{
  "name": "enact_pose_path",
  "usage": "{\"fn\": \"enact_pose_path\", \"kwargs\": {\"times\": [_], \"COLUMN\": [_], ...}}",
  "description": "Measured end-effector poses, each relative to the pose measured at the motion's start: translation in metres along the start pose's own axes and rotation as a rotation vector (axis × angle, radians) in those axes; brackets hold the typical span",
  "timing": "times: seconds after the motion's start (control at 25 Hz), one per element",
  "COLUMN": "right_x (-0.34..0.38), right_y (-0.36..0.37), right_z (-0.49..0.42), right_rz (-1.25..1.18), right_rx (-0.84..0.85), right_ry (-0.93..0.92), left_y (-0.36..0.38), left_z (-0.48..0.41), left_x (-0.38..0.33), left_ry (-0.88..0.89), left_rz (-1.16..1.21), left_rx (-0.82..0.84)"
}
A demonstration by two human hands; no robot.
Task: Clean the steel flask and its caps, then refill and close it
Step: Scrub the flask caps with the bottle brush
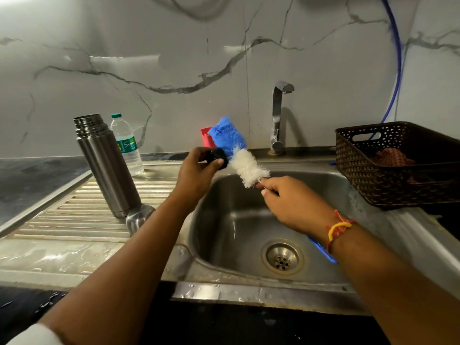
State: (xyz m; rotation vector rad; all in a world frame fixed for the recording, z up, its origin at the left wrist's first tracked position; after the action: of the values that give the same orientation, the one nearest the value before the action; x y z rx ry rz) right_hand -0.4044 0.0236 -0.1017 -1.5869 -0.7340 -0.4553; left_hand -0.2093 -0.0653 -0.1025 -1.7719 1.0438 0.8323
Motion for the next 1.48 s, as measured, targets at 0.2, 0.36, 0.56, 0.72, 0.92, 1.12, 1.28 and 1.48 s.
{"fn": "enact_pose_path", "kwargs": {"times": [0.2,0.36,0.56,0.72,0.92,1.12,1.28,1.48], "right_x": [0.003,0.002,0.004,0.005,-0.001,0.004,0.003,-0.003], "right_y": [0.004,-0.003,0.001,-0.006,-0.013,-0.010,-0.016,-0.013], "right_z": [0.003,0.004,0.002,0.003,0.009,0.014,0.015,0.006], "right_rz": [-0.022,-0.012,-0.034,-0.035,-0.604,-0.884,-0.944,-1.030], "right_rx": [0.016,0.029,-0.024,-0.006,0.087,0.262,0.369,0.157], "right_ry": [-0.003,-0.022,0.001,-0.032,0.207,0.278,0.296,0.297], "left_y": [0.004,-0.004,0.014,0.003,-0.008,0.003,-0.007,-0.005], "left_z": [0.002,-0.004,0.004,-0.003,-0.007,0.002,-0.004,-0.002], "left_x": [0.000,-0.001,0.002,0.008,0.012,0.008,0.011,0.012], "left_ry": [-0.035,-0.086,-0.283,-0.365,-0.382,-0.382,-0.359,-0.386], "left_rz": [0.056,0.252,0.555,0.869,1.040,0.981,0.990,0.948], "left_rx": [0.038,-0.034,0.074,-0.025,-0.071,0.079,-0.029,-0.075]}}
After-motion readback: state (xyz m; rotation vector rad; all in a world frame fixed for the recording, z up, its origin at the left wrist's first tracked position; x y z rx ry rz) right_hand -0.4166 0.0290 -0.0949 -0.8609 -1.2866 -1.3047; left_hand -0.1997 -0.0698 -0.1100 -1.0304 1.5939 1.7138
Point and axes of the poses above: each hand's wrist, its own z-axis away from the middle knuckle, its own y-axis out of the palm, x = y × z, the point moved 4 cm from there along -z, towards the middle knuckle, and after that the axes turned 3 degrees about -z, right-handed, at the moved point
